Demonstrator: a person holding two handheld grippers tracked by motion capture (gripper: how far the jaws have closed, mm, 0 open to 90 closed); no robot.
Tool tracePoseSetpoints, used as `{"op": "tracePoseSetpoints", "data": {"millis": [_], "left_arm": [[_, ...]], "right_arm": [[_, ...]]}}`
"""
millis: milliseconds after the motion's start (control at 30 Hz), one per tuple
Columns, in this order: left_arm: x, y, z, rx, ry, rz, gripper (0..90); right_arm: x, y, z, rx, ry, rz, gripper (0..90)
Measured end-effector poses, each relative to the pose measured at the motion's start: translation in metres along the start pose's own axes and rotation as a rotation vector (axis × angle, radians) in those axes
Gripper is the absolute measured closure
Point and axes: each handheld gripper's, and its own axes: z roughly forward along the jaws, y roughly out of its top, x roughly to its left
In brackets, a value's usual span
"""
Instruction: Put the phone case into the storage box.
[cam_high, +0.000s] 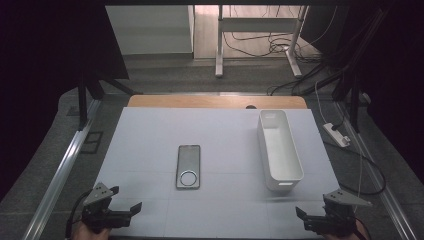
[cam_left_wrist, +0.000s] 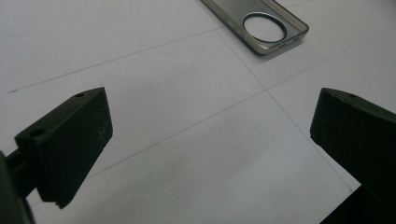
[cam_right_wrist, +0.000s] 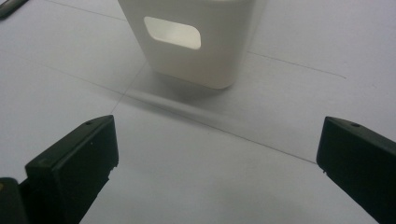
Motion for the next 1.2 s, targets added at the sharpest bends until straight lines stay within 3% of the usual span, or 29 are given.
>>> {"op": "tracePoseSetpoints", "data": {"millis": [133,667,1100,1200], "left_arm": [[-0.001,0.003,0.001,0.012,-0.011,0.019,0.0],[0.005,0.017,0.009,-0.015,-0.074,-0.003,0.0],[0.007,0.035,0.017,-0.001,-0.091,0.014,0.0],[0.006,0.041,0.02,0.004,-0.086,0.035,0.0]], "right_arm": [[0.0,0.0,0.0,-0.001,0.001,-0.002,0.0],[0.001,0.0,0.001,-0.001,0.005,-0.011,0.0],[0.0,0.001,0.001,0.001,0.009,-0.009,0.0],[0.0,0.001,0.001,0.001,0.01,-0.009,0.0]]}}
